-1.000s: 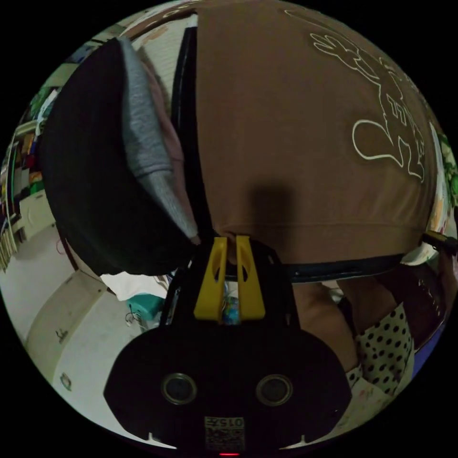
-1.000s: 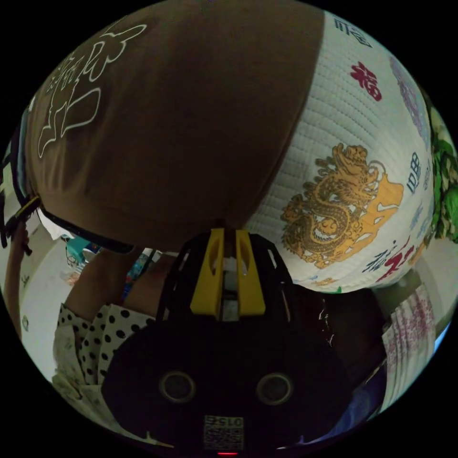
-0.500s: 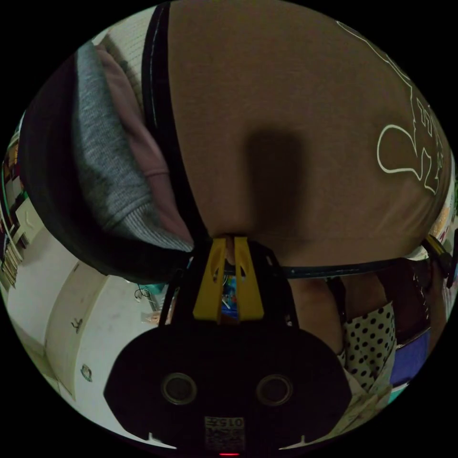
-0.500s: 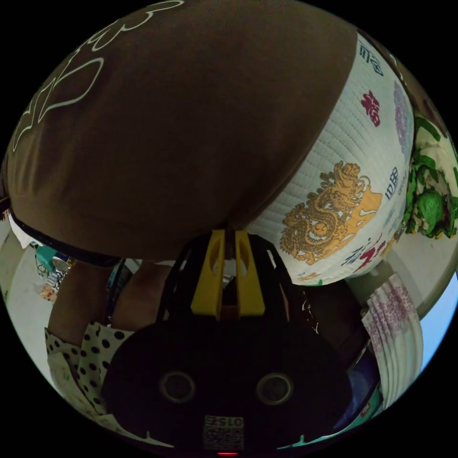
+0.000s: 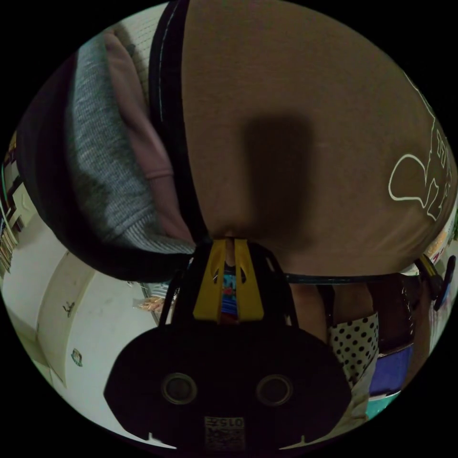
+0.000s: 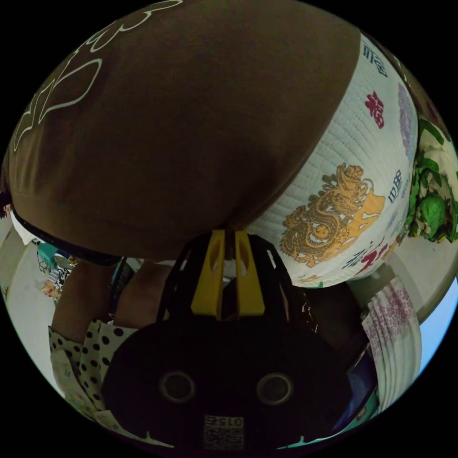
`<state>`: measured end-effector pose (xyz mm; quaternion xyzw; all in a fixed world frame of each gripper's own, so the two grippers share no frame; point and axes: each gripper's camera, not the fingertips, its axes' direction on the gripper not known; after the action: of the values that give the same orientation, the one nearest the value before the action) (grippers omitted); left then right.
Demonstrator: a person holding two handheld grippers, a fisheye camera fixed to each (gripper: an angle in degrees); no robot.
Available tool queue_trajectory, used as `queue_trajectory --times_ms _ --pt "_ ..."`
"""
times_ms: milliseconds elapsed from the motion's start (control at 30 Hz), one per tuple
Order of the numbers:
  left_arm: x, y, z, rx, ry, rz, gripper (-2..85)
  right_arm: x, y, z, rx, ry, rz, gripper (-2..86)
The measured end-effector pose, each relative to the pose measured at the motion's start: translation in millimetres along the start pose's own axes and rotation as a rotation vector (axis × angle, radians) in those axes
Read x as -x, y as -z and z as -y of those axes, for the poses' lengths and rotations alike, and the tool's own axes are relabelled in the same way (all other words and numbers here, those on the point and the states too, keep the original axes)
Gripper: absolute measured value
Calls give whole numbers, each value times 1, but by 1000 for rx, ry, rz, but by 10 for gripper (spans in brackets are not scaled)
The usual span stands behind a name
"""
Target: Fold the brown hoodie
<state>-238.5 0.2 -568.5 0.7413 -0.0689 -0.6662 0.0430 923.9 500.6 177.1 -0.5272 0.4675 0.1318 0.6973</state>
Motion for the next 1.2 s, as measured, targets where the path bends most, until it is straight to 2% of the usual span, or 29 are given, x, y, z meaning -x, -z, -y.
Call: queue_trajectory --times_ms 567,900,1200 --pt "28 29 -37 34 23 -1 4 -24 41 -5 63 41 79 30" --pt "54 42 -63 65 63 0 4 -32 82 4 191 32 139 21" --pt "82 53 -106 28 37 18 6 -20 130 -11 163 -20 105 20"
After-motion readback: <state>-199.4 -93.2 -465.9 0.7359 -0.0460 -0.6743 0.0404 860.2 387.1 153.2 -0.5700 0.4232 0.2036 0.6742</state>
